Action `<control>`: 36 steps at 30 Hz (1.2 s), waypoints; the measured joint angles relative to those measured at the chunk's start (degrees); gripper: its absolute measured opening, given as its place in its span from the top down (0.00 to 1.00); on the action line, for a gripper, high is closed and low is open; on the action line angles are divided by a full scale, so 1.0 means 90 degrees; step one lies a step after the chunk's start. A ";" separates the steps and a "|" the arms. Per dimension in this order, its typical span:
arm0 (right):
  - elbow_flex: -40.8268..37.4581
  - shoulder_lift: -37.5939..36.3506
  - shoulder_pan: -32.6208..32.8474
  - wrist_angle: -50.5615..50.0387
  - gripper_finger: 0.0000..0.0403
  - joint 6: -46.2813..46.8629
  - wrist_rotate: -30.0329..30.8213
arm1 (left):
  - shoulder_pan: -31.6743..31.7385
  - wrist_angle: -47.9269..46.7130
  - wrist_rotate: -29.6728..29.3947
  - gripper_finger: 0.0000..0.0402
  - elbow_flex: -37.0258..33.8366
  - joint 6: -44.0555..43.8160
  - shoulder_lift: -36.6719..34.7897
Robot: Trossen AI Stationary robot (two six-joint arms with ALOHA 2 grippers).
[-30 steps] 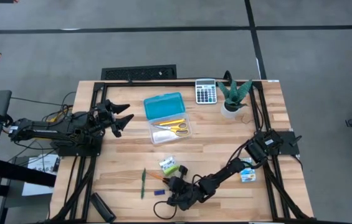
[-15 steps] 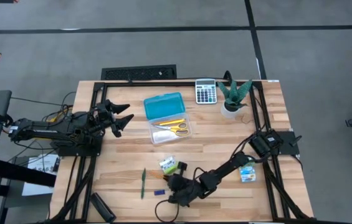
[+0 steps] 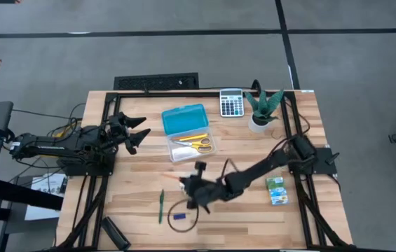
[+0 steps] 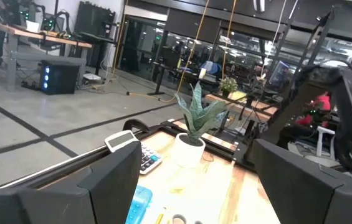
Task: Pack school essentials
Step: Put the orange pencil into the supply box
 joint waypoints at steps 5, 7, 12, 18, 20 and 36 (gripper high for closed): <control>-0.0823 -0.0936 -0.0492 0.0036 0.97 -0.0421 -0.0611 | 0.0000 0.0001 0.0000 0.25 0.0000 0.0105 -0.0002; -0.1172 -0.1297 -0.0727 0.0049 0.96 -0.0645 -0.0778 | -0.0001 -0.0001 0.0000 0.25 0.0000 0.0164 0.0000; -0.1982 -0.2036 -0.1555 0.0129 0.94 -0.1396 -0.1804 | 0.0000 0.0061 -0.0010 0.25 0.0000 0.0228 0.0000; -0.2492 -0.2359 -0.2776 0.0404 0.97 -0.2140 -0.3666 | 0.0001 0.0172 -0.0015 0.25 0.0002 0.0403 -0.0002; -0.2497 -0.2334 -0.3082 0.0446 0.96 -0.2314 -0.4146 | 0.0001 0.0173 -0.0017 0.25 0.0002 0.0459 -0.0002; -0.2485 -0.1056 -0.4211 0.1723 0.93 -0.2652 -0.6462 | 0.0001 0.0174 -0.0049 0.25 0.0002 0.0449 -0.0005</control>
